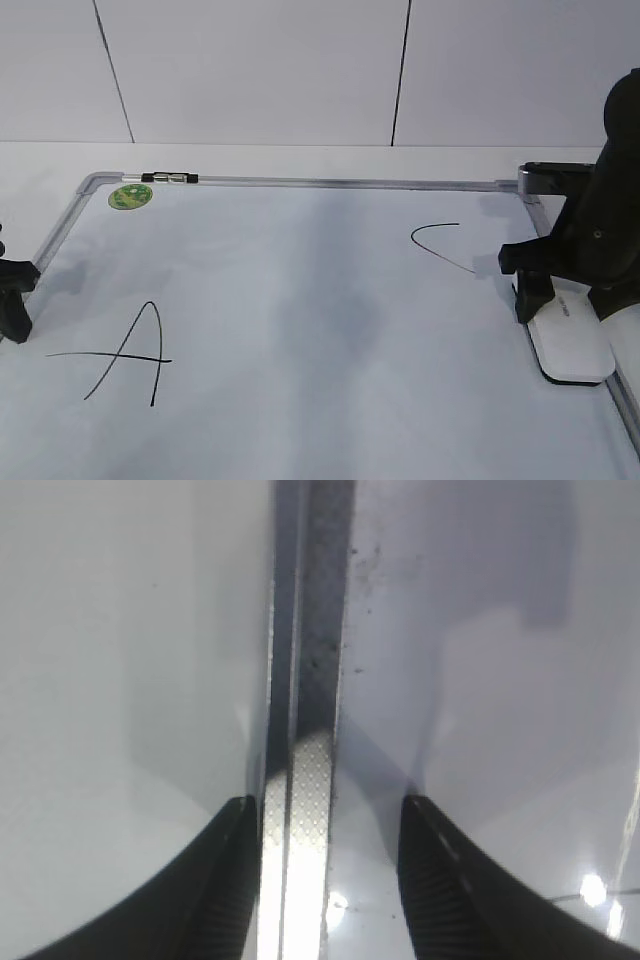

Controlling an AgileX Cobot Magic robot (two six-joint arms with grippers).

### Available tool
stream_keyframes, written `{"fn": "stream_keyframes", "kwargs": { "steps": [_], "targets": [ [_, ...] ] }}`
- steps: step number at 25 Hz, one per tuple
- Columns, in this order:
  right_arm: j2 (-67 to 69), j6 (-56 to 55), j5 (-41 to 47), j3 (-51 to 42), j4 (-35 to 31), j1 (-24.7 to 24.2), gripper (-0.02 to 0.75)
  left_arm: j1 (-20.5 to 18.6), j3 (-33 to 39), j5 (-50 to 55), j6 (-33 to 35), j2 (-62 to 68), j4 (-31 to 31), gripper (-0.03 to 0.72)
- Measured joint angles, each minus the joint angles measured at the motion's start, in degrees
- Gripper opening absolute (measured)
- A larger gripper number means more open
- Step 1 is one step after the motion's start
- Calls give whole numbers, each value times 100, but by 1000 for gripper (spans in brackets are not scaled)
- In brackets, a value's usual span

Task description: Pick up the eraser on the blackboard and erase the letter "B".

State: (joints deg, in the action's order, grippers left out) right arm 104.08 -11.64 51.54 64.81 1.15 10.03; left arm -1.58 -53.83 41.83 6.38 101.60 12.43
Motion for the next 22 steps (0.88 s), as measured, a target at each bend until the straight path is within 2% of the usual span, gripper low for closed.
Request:
{"fn": "stream_keyframes", "kwargs": {
  "steps": [22],
  "targets": [
    [0, -20, 21, 0, 246, 10, 573, 0, 0, 0, 0, 0, 8, 343]
  ]
}}
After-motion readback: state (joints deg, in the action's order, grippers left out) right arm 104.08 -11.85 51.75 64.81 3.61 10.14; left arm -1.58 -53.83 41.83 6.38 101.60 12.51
